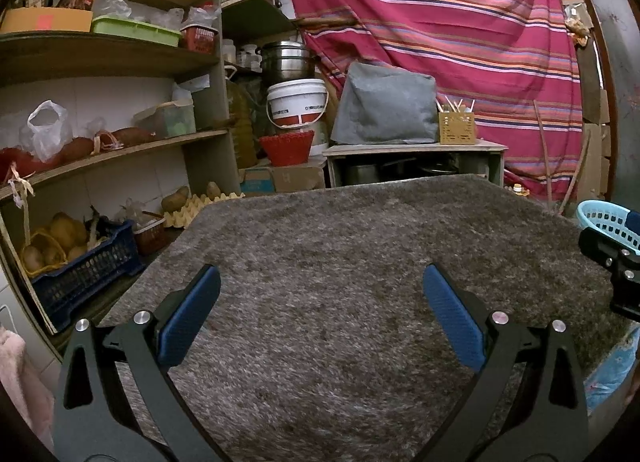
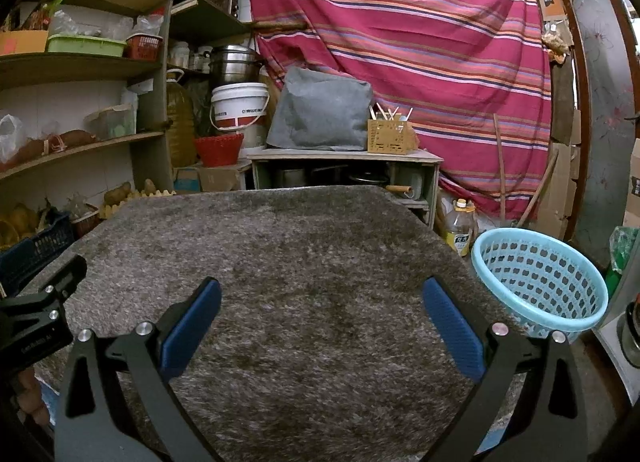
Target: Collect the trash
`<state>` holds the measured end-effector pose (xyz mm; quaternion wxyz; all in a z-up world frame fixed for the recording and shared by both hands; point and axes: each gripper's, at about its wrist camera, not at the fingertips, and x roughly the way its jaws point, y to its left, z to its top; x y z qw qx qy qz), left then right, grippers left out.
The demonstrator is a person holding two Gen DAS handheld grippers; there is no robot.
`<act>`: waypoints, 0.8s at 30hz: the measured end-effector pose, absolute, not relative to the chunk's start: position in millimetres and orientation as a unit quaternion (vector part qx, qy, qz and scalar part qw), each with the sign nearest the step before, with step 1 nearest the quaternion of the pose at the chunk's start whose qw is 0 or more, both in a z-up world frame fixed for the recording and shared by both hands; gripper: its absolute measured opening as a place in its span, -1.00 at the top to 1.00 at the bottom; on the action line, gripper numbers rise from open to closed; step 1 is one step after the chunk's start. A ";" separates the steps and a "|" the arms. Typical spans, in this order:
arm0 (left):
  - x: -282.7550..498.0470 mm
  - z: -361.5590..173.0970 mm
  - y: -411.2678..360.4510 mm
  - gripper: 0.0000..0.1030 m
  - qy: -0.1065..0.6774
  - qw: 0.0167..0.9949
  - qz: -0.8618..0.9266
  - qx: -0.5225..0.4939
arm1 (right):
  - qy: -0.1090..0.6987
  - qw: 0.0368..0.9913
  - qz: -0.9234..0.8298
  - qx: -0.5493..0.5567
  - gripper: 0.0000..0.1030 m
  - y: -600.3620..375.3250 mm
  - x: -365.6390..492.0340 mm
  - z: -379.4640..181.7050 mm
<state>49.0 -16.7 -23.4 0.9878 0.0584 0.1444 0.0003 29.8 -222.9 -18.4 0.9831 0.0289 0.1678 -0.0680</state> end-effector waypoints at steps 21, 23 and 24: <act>49.2 -21.1 -15.8 -0.90 0.145 0.988 0.003 0.059 | 0.166 0.984 -0.064 0.026 -0.92 -219.9 28.7 -17.4; 49.6 -20.9 -14.7 -0.90 0.144 0.988 0.003 0.057 | 0.166 0.984 -0.064 0.026 -0.92 -220.0 28.5 -17.1; 49.8 -20.1 -14.6 -0.90 0.145 0.988 0.003 0.058 | 0.166 0.984 -0.064 0.026 -0.92 -219.7 28.6 -17.1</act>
